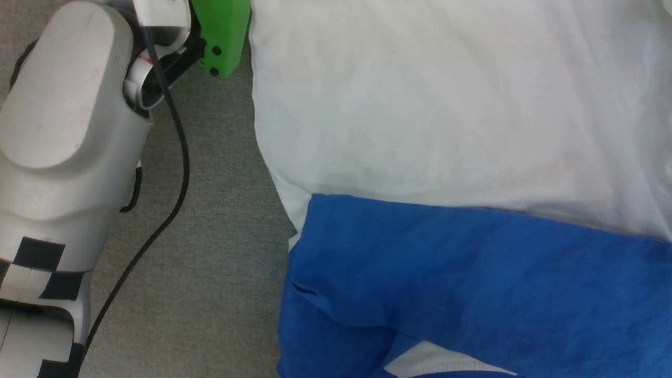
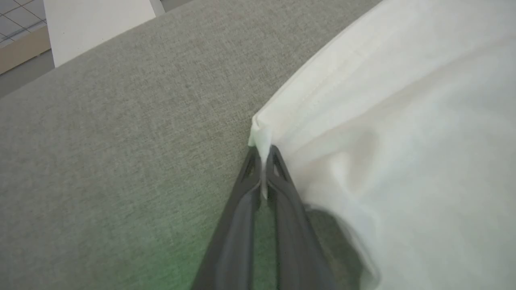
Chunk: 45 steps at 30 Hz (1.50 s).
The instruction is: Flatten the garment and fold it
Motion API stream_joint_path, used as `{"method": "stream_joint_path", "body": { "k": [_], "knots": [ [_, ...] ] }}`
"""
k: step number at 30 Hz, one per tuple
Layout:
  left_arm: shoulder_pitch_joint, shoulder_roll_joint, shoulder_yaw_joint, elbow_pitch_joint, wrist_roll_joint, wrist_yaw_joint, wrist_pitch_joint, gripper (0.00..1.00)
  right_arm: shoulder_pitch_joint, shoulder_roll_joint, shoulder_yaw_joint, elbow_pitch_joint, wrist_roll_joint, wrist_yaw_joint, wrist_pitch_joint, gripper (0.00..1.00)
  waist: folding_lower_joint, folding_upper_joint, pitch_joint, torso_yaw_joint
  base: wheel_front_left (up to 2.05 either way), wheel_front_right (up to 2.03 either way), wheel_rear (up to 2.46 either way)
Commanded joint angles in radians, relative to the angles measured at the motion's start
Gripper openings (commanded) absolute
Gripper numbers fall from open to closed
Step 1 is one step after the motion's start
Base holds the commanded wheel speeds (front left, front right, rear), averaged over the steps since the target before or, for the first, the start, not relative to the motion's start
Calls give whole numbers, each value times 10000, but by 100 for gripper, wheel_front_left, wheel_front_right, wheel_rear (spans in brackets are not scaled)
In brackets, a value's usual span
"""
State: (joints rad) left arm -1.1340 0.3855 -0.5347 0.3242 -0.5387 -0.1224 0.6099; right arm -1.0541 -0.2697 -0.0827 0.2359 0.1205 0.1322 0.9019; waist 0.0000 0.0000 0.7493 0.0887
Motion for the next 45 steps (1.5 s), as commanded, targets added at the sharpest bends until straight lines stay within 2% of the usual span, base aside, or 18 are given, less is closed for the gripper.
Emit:
{"method": "stream_joint_path", "body": {
  "k": [1, 2, 3, 10, 22, 28, 33, 38, 42, 45],
  "knots": [
    [217, 85, -179, 438, -46, 16, 92, 0, -157, -28, -2, 158, -101, -15, -32, 100, 0, 0, 103, 103, 0, 0, 0],
    [189, 80, -203, 494, -60, 9, 53, 0, -165, -16, -20, 224, -121, -15, -55, 28, 0, 0, 118, 113, 0, 0, 0],
    [160, 80, -223, 555, -76, 2, 15, 0, -174, -9, -18, 273, -155, -15, -78, 0, 0, 0, 129, 116, 0, 0, 0],
    [-208, 131, -186, 862, 45, -20, -805, 0, -347, -11, -123, 400, -312, -15, -687, 0, 0, 0, 59, 2, 0, 0, 0],
    [-711, 154, 597, 1595, 327, 412, -3650, 0, -330, -320, -166, 517, 162, -15, -2063, 0, 0, 0, -1002, -419, 0, 0, 0],
    [-448, 303, 664, 1549, 451, 387, -4755, 0, 30, -577, -51, 37, 818, -15, -2371, 0, 0, 0, -1665, -479, 0, 0, 0],
    [433, 467, 442, 967, 537, 292, -5514, 0, 1100, -900, 5, -731, 1591, -15, -2447, 0, 0, 0, -2390, -442, 0, 0, 0],
    [1887, 804, 268, -184, 688, 438, -6229, 0, 2700, -1129, -187, -1619, 2252, -15, -2502, 0, 0, 0, -3147, -438, 0, 0, 0],
    [3511, 1161, 55, -1582, 870, 776, -6705, 0, 4283, -1119, -488, -2381, 2629, -15, -2560, 0, 0, 0, -3772, -432, 0, 0, 0],
    [4889, 1425, -62, -2701, 1003, 1255, -6982, 0, 5581, -958, -753, -2971, 2848, -15, -2647, 0, 0, 0, -4239, -447, 0, 0, 0]
  ]
}}
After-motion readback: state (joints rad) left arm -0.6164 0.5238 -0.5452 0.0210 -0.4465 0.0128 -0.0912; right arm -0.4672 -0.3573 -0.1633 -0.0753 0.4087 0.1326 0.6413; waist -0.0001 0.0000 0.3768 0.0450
